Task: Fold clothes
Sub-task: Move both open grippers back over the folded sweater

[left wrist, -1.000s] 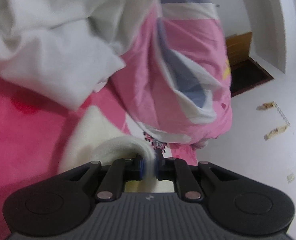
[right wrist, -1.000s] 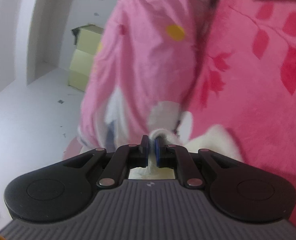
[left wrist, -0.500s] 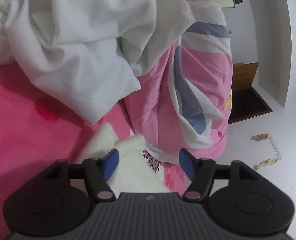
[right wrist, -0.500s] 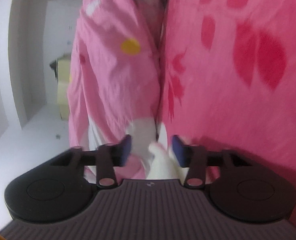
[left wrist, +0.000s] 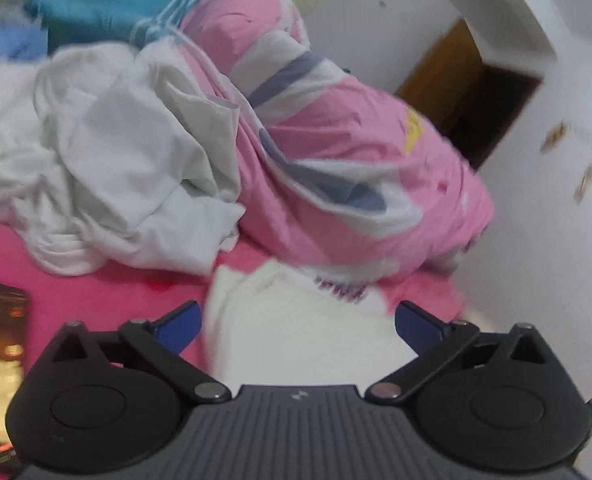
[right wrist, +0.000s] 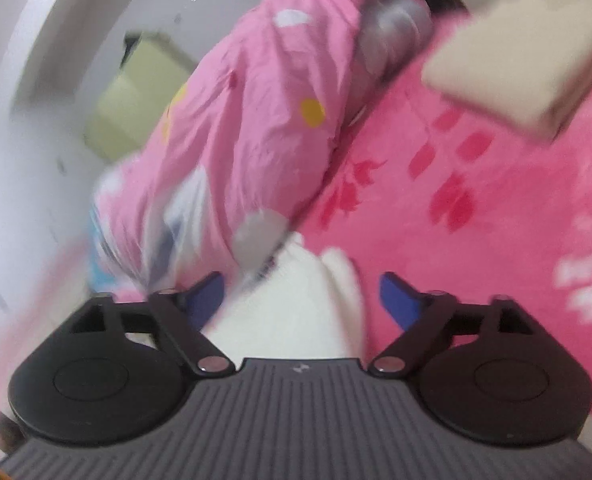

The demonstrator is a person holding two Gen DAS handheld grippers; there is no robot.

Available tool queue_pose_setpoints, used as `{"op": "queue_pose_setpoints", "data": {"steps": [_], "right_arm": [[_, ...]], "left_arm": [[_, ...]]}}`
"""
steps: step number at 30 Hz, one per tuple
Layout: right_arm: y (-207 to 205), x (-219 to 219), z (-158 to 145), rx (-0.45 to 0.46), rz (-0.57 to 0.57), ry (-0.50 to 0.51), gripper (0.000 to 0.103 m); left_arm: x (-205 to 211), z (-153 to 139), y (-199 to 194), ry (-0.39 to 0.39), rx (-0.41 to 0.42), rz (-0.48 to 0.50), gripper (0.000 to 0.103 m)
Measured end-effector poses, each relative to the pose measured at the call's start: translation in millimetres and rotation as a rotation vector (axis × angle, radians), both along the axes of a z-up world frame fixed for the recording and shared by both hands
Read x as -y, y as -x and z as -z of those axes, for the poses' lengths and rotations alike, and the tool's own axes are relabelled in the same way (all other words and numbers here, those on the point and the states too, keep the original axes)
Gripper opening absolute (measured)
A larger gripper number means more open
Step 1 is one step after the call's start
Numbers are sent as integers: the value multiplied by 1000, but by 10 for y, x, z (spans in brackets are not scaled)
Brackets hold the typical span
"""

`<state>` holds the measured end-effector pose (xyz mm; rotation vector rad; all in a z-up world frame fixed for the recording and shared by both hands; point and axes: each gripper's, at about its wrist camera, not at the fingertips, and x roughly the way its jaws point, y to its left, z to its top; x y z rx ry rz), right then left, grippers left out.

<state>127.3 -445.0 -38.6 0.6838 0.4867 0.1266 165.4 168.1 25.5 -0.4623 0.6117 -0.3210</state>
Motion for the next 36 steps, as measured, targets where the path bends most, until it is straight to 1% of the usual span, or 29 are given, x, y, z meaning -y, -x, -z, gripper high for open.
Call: {"op": "queue_pose_setpoints", "data": {"steps": [1, 2, 3, 4, 5, 7, 9, 12, 14, 15, 16, 17, 18, 19, 20, 21, 22, 23, 24, 25, 26, 27, 29, 30, 31, 33, 35, 36], "right_arm": [[114, -70, -48, -13, 1, 83, 92], [205, -147, -86, -22, 9, 161, 98], [291, -224, -122, -31, 19, 239, 102], [367, -279, -150, -27, 33, 301, 102], [444, -322, -171, -24, 39, 340, 102], [598, -404, -211, -19, 47, 411, 102], [700, -445, -199, -43, 68, 438, 102], [778, -516, -115, -88, 82, 507, 102], [842, -570, -57, -108, 97, 579, 102], [871, -601, -32, -115, 108, 629, 102], [895, -625, -8, -127, 115, 670, 102], [904, -636, 11, -143, 118, 687, 101], [904, -635, 28, -149, 111, 681, 100], [902, -633, 45, -153, 102, 672, 99], [899, -628, 62, -145, 83, 642, 93], [877, -613, 80, -140, 56, 597, 82], [853, -595, 99, -135, 28, 550, 78], [816, -585, 115, -135, 9, 511, 71], [776, -575, 132, -135, -8, 474, 56], [737, -566, 148, -135, -25, 437, 49], [701, -595, 143, -120, -43, 428, 44], [683, -632, 126, -91, -60, 440, 37], [659, -738, 113, -30, -108, 479, 28], [642, -788, 109, 1, -139, 498, 28], [599, -827, 145, 5, -164, 514, 27], [501, -852, 312, -31, -188, 561, 26], [425, -829, 512, -65, -203, 603, 26], [432, -833, 466, -71, -198, 611, 26]], "left_arm": [[38, 11, 83, -32, -18, 15, 103], [69, 35, 137, -48, -40, 24, 103], [110, 84, 198, -65, -65, 28, 103], [150, 132, 259, -81, -89, 32, 103], [191, 182, 320, -99, -112, 37, 103], [279, 309, 441, -135, -113, 57, 103], [332, 442, 526, -150, -96, 68, 103], [326, 618, 606, -150, -96, 40, 103], [314, 668, 659, -191, -60, -17, 103], [306, 680, 679, -214, -41, -27, 102], [301, 698, 668, -216, -44, -28, 100], [297, 715, 657, -219, -47, -28, 97], [292, 733, 646, -222, -50, -29, 95], [287, 751, 636, -225, -53, -29, 91], [282, 769, 625, -227, -56, -30, 82], [278, 787, 614, -230, -58, -30, 78], [273, 805, 603, -233, -61, -31, 74], [268, 823, 592, -235, -64, -31, 67], [264, 841, 581, -238, -67, -32, 62], [259, 859, 570, -241, -70, -32, 58], [255, 877, 560, -244, -73, -33, 59], [257, 891, 552, -260, -71, -34, 58], [261, 921, 536, -291, -68, -37, 58], [262, 936, 528, -306, -67, -39, 58], [258, 963, 512, -308, -72, -36, 58], [250, 1009, 488, -304, -79, -33, 58], [239, 1019, 481, -302, -82, -32, 59], [235, 1001, 493, -308, -80, -33, 59]]}}
